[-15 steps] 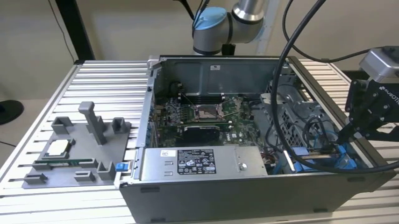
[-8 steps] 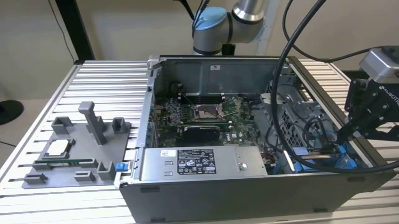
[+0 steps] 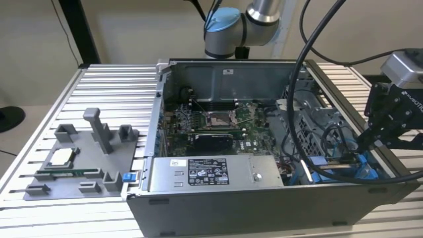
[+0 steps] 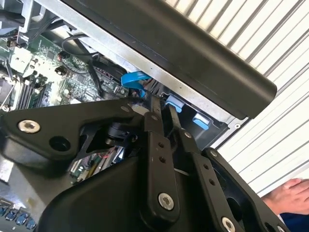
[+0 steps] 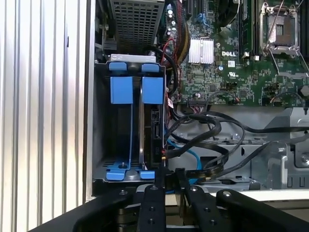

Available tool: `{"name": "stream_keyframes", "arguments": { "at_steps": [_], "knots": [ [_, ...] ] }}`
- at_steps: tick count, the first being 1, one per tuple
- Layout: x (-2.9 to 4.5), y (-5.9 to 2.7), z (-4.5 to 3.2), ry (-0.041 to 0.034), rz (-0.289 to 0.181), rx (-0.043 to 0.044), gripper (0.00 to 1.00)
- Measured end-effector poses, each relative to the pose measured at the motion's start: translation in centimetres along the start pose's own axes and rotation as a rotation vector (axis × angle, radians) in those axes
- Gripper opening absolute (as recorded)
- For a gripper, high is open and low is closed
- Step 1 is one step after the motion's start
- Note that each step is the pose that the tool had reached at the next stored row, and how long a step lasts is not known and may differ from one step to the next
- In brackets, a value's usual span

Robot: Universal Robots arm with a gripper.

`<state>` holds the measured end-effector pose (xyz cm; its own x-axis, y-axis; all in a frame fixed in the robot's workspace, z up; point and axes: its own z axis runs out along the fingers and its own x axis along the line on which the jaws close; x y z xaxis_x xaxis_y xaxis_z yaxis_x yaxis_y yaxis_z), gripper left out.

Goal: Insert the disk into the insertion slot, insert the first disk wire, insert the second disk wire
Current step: 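Insert the second disk wire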

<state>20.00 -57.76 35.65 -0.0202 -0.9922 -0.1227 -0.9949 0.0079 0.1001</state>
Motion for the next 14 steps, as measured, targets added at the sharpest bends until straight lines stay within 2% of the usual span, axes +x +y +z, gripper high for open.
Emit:
{"name": "stream_keyframes", "arguments": {
  "at_steps": [2, 3, 7, 8, 11, 14],
  "knots": [
    [0.01, 0.0, 0.03, -0.0048, 0.0, -0.0001, 1.0],
    [0.01, 0.0, 0.05, -0.0104, -0.001, -0.0002, 1.0],
    [0.01, -0.01, 0.09, -0.0404, -0.004, -0.0009, 1.0],
    [0.01, -0.01, 0.09, -0.0459, -0.005, -0.001, 1.0],
    [0.0, -0.01, 0.08, -0.051, -0.005, -0.0011, 1.0],
    [0.01, -0.01, 0.09, -0.052, -0.005, -0.0011, 1.0]
  ]
}}
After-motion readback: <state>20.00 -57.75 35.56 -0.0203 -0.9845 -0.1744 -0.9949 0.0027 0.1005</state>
